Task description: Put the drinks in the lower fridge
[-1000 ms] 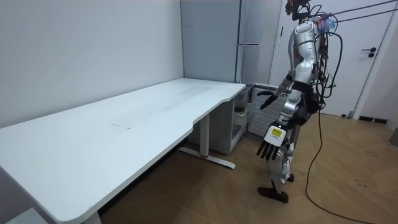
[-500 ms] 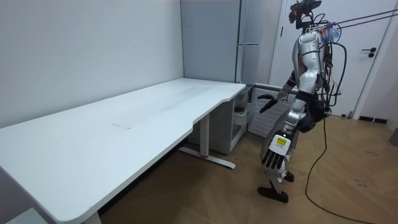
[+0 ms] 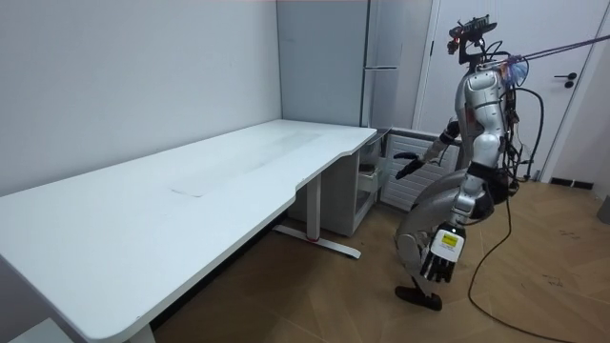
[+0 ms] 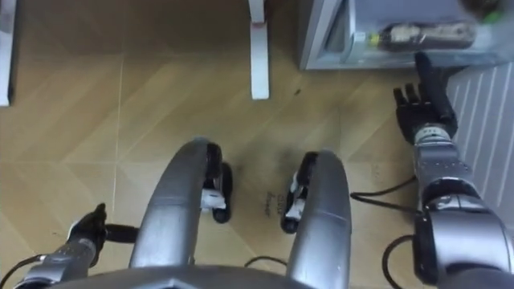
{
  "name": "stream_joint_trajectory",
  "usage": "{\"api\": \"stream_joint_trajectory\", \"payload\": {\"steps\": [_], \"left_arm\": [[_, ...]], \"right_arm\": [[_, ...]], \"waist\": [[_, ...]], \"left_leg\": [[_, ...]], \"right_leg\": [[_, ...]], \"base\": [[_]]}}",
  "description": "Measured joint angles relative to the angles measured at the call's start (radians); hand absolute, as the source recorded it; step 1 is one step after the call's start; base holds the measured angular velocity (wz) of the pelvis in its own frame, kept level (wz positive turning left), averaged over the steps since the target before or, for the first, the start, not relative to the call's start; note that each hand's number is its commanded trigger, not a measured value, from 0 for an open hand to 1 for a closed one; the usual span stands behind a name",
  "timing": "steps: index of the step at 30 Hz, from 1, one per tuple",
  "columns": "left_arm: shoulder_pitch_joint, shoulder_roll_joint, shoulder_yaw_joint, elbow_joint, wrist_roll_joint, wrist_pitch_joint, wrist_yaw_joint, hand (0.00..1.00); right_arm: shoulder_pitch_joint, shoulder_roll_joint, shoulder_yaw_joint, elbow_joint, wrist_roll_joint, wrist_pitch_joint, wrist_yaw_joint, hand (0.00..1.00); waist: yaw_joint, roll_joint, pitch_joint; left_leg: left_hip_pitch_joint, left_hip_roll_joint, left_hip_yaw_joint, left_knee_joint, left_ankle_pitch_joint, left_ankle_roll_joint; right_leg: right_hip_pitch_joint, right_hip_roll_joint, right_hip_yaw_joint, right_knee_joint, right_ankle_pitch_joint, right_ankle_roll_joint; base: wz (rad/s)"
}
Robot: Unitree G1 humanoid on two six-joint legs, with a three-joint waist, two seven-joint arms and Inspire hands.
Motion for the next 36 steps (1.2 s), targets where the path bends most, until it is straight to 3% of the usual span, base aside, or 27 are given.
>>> {"api": "stream_joint_trajectory", "payload": {"steps": [3, 9, 16, 21, 28, 33, 36], "left_arm": [[0.000, 0.004, -0.007, -0.006, 0.000, -0.001, 0.000, 0.00], [0.000, 0.013, -0.007, -0.020, -0.002, 0.002, 0.000, 0.00], [0.000, 0.034, -0.008, -0.047, -0.013, -0.006, 0.002, 0.00], [0.012, 0.049, -0.008, -0.058, -0.007, -0.006, 0.006, 0.00], [0.043, 0.088, -0.007, -0.092, -0.002, -0.006, 0.007, 0.00], [0.061, 0.090, -0.006, -0.107, -0.020, -0.009, 0.008, 0.00], [0.103, 0.100, -0.007, -0.156, -0.033, -0.015, 0.008, 0.00]], "right_arm": [[-0.043, -0.023, 0.001, -0.029, 0.001, -0.003, 0.000, 0.00], [-0.054, -0.054, 0.049, -0.045, -0.006, 0.003, -0.021, 0.00], [-0.055, -0.081, 0.110, -0.152, -0.005, 0.007, -0.062, 0.00], [-0.061, -0.104, 0.130, -0.220, -0.005, 0.006, -0.104, 0.00], [-0.097, -0.113, 0.157, -0.221, 0.004, -0.001, -0.121, 0.00], [-0.105, -0.121, 0.156, -0.221, 0.004, -0.022, -0.122, 0.00], [-0.107, -0.123, 0.156, -0.220, 0.004, -0.042, -0.129, 0.00]], "waist": [[0.001, -0.006, 0.0027], [-0.006, -0.043, 0.0026], [-0.026, -0.081, 0.0129], [-0.026, -0.086, 0.0145], [-0.016, -0.097, 0.0158], [-0.003, -0.097, 0.0159], [0.000, -0.094, 0.0163]], "left_leg": [[-0.024, 0.002, 0.003, 0.019, -0.001, 0.002], [-0.064, 0.000, 0.006, 0.022, 0.000, 0.001], [-0.115, -0.001, 0.023, 0.044, 0.001, -0.001], [-0.134, 0.003, 0.023, 0.044, 0.002, -0.003], [-0.149, 0.017, 0.019, 0.042, 0.003, -0.005], [-0.155, 0.013, 0.014, 0.030, 0.007, -0.014], [-0.166, -0.003, -0.005, 0.019, 0.015, -0.024]], "right_leg": [[-0.026, -0.001, 0.006, 0.021, 0.000, -0.001], [-0.070, -0.021, 0.013, 0.037, 0.000, -0.001], [-0.144, -0.017, 0.041, 0.073, 0.000, -0.002], [-0.166, -0.017, 0.037, 0.073, 0.000, -0.004], [-0.174, -0.022, 0.010, 0.066, -0.004, -0.024], [-0.172, -0.043, -0.010, 0.059, -0.010, -0.035], [-0.164, -0.066, -0.038, 0.051, -0.015, -0.044]], "base": [[-0.01], [0.07], [-0.03], [-0.01], [-0.01], [0.07], [0.18]]}}
